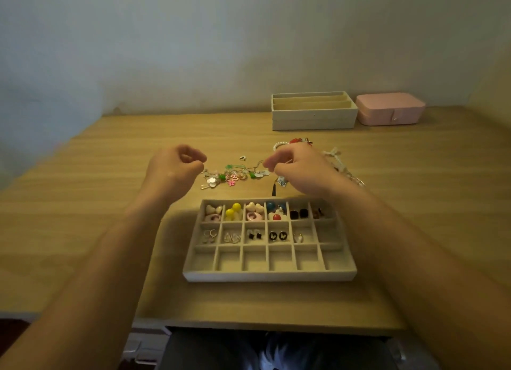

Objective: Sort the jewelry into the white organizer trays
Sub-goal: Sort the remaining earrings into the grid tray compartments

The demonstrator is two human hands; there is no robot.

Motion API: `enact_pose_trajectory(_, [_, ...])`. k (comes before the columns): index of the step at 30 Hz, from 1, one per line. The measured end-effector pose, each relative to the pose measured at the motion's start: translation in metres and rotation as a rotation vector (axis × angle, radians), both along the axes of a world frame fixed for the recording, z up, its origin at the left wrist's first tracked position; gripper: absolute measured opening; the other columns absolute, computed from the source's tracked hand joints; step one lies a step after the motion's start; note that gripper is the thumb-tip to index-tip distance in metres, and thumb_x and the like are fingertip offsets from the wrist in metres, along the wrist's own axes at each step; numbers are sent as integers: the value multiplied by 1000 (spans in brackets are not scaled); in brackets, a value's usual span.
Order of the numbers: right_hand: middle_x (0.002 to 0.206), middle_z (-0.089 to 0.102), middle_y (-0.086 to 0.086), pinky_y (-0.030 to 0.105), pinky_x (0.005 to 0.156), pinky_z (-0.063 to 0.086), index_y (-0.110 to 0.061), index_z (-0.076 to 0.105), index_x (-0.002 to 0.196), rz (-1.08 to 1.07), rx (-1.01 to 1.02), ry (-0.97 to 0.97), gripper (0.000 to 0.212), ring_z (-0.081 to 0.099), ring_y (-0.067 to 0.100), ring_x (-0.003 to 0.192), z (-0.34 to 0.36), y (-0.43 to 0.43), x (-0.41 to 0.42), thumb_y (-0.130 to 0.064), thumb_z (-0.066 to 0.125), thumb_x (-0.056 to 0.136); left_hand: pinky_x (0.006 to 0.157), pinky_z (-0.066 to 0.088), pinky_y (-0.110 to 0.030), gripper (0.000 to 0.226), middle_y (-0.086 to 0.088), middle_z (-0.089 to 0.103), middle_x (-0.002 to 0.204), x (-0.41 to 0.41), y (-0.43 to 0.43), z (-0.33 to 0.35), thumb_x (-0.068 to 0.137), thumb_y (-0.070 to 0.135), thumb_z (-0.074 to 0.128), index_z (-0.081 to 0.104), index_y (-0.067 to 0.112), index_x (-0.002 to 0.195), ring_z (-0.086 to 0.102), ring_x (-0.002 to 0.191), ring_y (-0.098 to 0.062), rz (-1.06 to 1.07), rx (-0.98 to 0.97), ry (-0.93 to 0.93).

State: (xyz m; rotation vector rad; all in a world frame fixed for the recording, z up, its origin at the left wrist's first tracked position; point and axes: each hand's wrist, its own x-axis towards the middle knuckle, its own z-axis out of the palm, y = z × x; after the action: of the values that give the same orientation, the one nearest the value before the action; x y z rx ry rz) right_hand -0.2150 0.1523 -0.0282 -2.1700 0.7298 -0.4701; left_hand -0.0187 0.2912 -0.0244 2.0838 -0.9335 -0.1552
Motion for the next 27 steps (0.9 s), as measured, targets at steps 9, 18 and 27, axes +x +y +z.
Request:
enact_pose_trajectory(9, [123,66,2,29,91,53,-21,71,118,-27,-120,153,28,61,19,114,-6,-52,92,-6,55,101,62,42,-21,19,0,68,95,46,-55,-22,92,9,64,69,28,92,59,77,-5,4,25,33])
enact_pose_trajectory(18, [98,71,-1,33,83,59,-19,75,102,57,-249,381,11,67,17,93,-11,-70,135,-17,74,92,73,47,-22,20,3,68,94,46,-89,-35,92,8,65,68,26,87,62,88,-9,-12,-157,246])
enact_pose_trajectory(27, [90,65,1,35,79,52,-8,69,106,102,-268,502,13,62,20,91,-7,-68,134,-16,66,96,69,47,-26,12,1,69,95,45,-81,-25,91,11,65,71,20,97,61,84,-9,-20,-184,270])
